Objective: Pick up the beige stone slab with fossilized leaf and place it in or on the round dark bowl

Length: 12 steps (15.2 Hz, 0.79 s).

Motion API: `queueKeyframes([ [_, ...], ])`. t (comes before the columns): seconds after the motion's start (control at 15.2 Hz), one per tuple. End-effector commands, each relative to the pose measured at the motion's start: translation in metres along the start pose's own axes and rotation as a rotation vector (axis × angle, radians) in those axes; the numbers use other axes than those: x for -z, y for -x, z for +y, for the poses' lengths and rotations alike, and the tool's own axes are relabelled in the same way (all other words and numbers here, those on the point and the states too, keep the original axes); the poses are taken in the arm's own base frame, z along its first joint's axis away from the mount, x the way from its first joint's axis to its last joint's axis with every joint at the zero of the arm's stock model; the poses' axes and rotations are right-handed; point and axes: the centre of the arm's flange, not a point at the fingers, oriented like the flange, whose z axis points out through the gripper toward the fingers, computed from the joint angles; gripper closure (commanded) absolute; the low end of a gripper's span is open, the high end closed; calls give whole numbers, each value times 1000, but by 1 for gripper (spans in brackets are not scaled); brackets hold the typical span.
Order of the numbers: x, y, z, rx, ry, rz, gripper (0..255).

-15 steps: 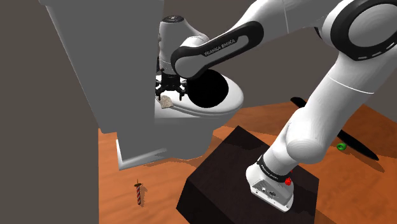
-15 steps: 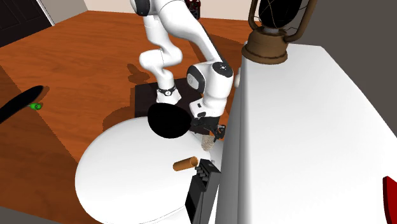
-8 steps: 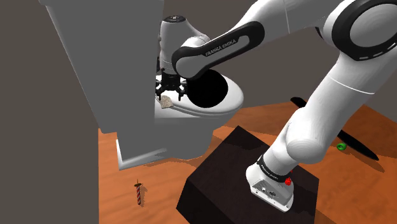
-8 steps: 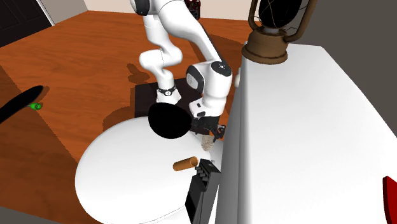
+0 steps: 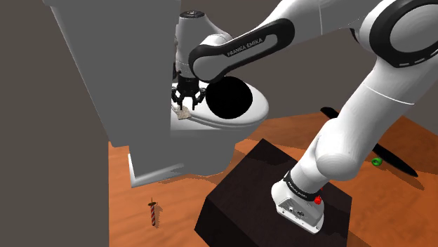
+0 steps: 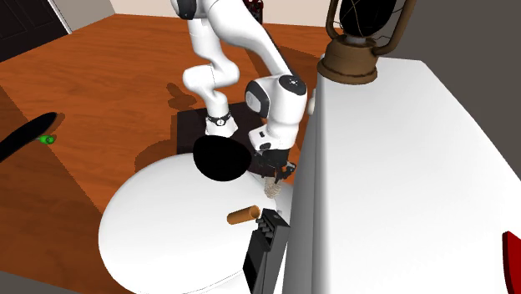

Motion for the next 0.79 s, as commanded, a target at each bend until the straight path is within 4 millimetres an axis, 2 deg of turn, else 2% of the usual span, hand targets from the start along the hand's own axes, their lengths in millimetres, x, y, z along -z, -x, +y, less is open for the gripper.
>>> queueKeyframes([
  [0.0, 4, 9, -9, 24, -6, -5, 255],
  [0.07, 5, 0, -2, 5, -6, 2, 255],
  [0.13, 5, 0, -2, 5, -6, 2, 0],
  [0.26, 12, 19, -14, 10, 7, 3, 0],
  [0.73, -25, 19, -14, 10, 7, 3, 0],
])
